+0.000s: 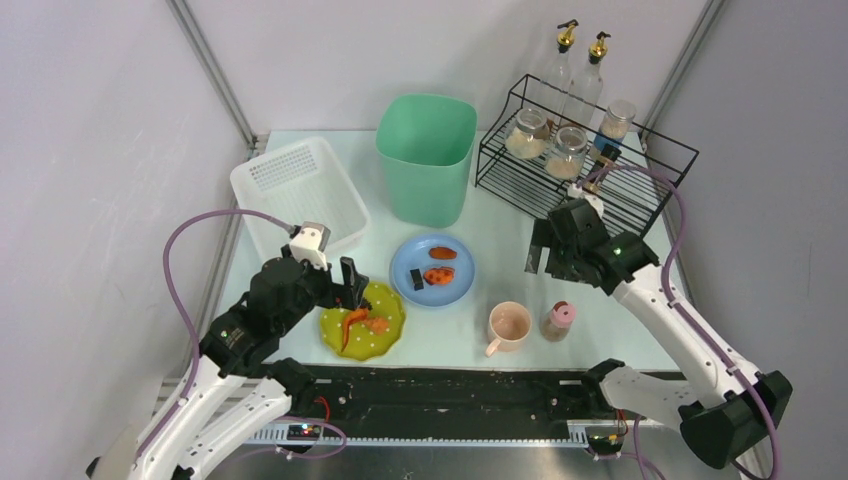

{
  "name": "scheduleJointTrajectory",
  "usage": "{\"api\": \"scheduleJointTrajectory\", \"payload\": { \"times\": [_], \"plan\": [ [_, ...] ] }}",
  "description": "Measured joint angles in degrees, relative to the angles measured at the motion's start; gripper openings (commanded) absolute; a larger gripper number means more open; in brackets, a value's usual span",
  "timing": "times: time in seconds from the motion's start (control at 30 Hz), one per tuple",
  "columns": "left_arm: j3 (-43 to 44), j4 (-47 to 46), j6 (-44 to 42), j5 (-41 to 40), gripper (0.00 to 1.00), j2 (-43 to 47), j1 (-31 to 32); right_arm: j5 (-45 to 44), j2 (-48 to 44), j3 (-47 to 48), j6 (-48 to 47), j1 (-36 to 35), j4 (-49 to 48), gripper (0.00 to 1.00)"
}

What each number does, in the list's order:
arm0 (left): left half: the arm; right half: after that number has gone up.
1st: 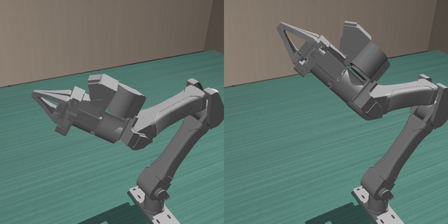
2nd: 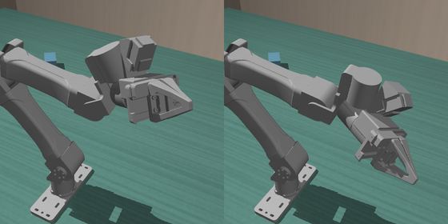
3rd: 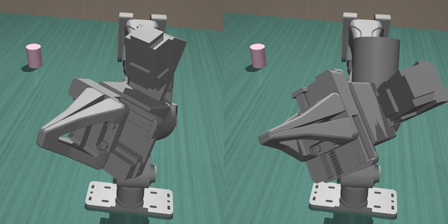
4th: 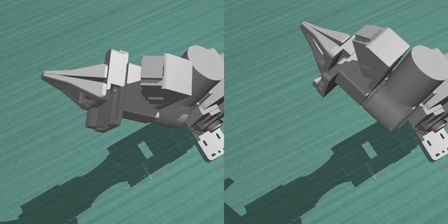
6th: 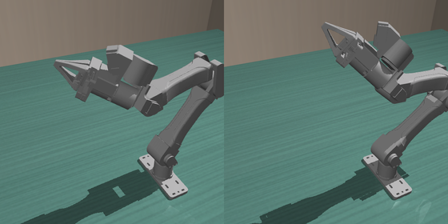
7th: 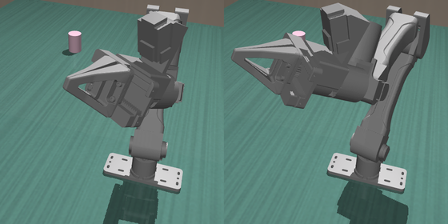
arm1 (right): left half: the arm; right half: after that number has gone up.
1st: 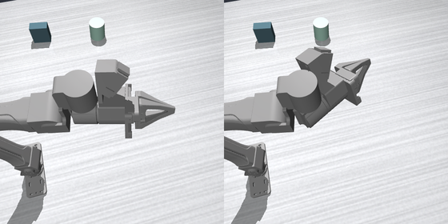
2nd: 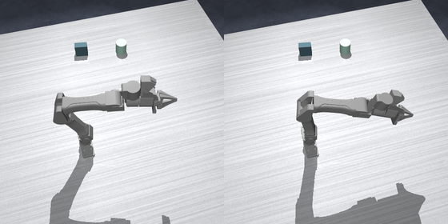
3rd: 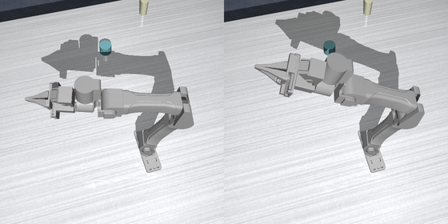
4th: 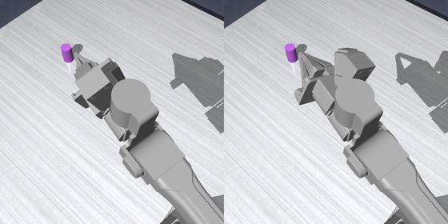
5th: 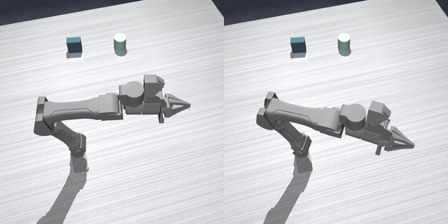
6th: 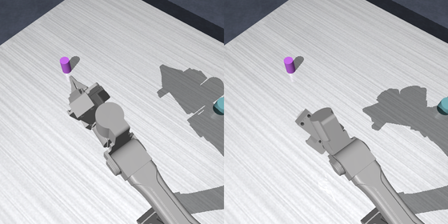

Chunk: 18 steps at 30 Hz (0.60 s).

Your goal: Clear the kitchen counter

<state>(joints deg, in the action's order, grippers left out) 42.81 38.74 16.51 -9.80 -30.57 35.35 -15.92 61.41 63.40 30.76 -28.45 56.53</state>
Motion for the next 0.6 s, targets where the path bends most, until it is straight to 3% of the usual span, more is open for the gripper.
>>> {"api": "scheduleJointTrajectory", "payload": {
  "times": [0.6],
  "plan": [
    [0.0,-0.02,0.0,0.0,0.98,-0.02,0.37,-3.26,-10.62,-15.06,15.34,-0.44,5.92,0.99]
  ]
}}
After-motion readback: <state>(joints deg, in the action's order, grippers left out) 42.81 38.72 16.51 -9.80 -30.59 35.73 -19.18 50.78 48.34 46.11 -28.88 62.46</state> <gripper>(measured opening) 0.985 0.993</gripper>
